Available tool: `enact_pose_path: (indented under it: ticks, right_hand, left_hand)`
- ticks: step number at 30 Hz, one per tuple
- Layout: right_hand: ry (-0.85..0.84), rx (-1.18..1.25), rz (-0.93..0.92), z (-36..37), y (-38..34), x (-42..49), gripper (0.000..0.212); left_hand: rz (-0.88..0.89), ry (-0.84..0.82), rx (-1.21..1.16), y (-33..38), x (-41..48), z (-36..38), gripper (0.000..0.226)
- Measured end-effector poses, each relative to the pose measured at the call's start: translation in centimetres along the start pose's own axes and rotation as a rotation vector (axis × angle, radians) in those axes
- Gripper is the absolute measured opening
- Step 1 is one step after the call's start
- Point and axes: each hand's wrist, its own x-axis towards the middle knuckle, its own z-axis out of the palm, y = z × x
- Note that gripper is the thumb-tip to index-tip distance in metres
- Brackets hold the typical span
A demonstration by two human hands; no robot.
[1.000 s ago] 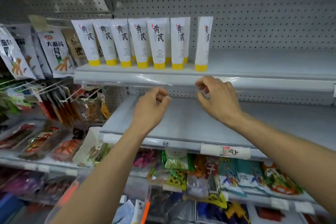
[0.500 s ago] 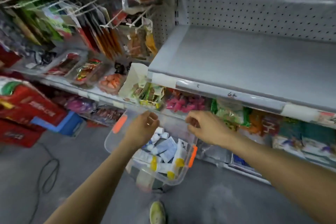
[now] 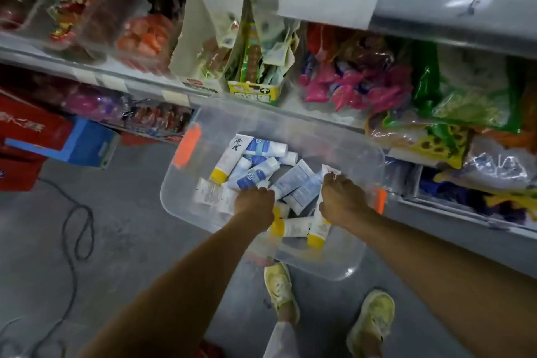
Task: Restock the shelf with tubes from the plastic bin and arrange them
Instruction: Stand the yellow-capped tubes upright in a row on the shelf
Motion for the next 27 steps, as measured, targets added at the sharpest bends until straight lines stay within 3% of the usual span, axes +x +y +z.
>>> enact_pose_path:
  ticks: [2, 5, 12, 16, 19, 23, 27]
  right_hand:
    - [0.011, -0.162, 0.022, 1.9, -0.3, 1.1, 0.05]
    - [-0.046, -0.299, 0.029, 3.9, -0.9, 2.7, 0.068]
    - [-0.149, -0.171, 0.142, 2.9, -1.6, 4.4, 0.085]
    - [-0.131, 0.057, 0.216, 1.8, -1.3, 4.3, 0.091]
    - [-0.156, 0.293, 0.176, -0.2, -1.0, 3.6, 0.072]
    - [-0.423, 0.715, 0.225, -2.7, -0.5, 1.5, 0.031]
    - [-0.504, 0.98, 0.245, -5.4, 1.4, -2.4, 0.036]
  left_hand:
    - [0.086, -0.028, 0.237, 0.8, 1.4, 1.0, 0.046]
    - [0.145, -0.03, 0.372, 1.5, 2.7, 2.3, 0.051]
    - [0.215, -0.002, 0.552, 2.4, 4.0, 3.0, 0.028]
    - [0.254, 0.015, 0.552, 1.4, 4.0, 3.2, 0.028]
    - [0.231, 0.079, 0.535, 0.9, 3.1, 1.9, 0.031]
    - [0.073, 0.214, 0.392, 0.2, -0.1, -2.3, 0.035]
    - [-0.151, 0.312, 0.091, -0.4, -4.7, -7.1, 0.048]
